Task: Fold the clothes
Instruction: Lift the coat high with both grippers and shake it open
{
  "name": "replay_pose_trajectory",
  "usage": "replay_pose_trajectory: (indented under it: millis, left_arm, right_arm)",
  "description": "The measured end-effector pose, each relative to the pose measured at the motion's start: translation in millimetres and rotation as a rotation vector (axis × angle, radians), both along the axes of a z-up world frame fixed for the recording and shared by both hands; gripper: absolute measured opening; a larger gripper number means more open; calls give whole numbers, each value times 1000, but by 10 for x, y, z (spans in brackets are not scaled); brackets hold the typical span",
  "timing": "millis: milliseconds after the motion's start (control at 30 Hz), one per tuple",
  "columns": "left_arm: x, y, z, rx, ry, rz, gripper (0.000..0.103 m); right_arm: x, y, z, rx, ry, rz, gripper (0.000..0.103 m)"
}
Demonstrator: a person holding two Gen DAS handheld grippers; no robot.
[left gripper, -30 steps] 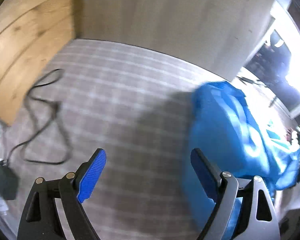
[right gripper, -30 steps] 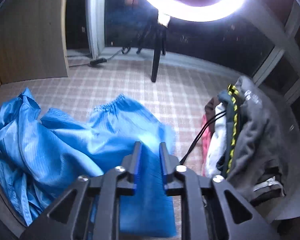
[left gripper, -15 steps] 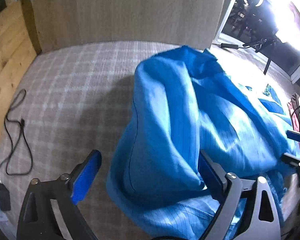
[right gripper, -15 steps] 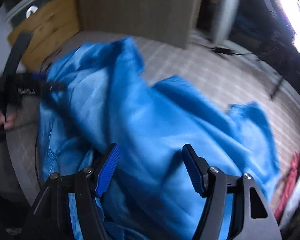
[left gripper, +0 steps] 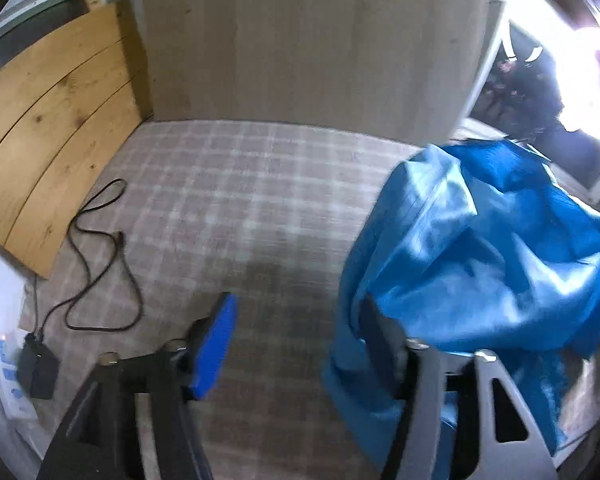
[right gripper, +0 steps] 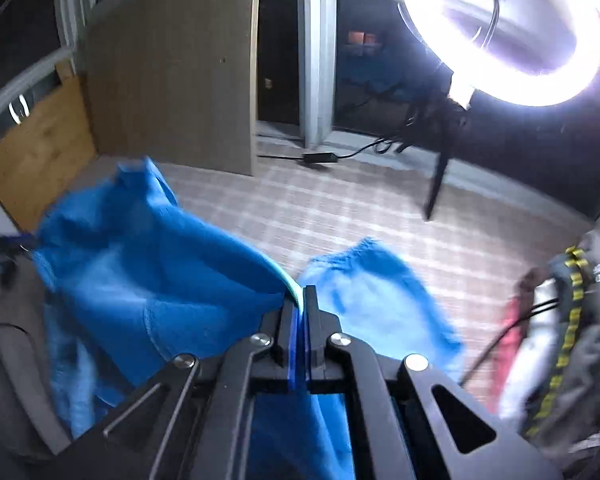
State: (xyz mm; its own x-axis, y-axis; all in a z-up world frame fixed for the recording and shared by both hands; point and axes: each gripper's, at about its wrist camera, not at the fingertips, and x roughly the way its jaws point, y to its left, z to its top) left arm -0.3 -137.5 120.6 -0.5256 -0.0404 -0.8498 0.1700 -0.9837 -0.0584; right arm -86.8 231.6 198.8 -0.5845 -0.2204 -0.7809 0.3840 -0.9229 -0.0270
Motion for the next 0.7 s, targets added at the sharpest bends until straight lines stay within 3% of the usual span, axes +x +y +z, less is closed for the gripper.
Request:
replay_pose_trajectory:
  millis: [100,433,467,500,533,567,633,700]
  left_arm:
    - [-124,103,-110,-23,-20,-15,83]
    - [-510,401,-439,-79,-74,-57,80]
    - [-527,395,-444,-67,-70,-55,71]
    - [-544,389,-448,-56,-67,-54,45]
    - [-560,382,-452,-41,-64,-54,28]
    - [-568,370,-449,-9,-63,-61,3]
    - [-548,347,-400,40,-43,-66,3]
    - [-461,336,-227,33,-1,-69,2]
  right_arm:
    - [45,-30,-91,14,-23,34,2]
    - [-133,-17,-526,63,-114,49,2]
    - [-125,-30,-548,72,-118,61,4]
    - [-125,-46,-576,77,-126,71,6]
    - [-130,-67,-612,78,-142,84,10]
    - [-142,-92,-675,75,-155,100,10]
    - [-174,-126,-780,58,-175,122,5]
    - [-174,-136,-756,37,-160,114,2]
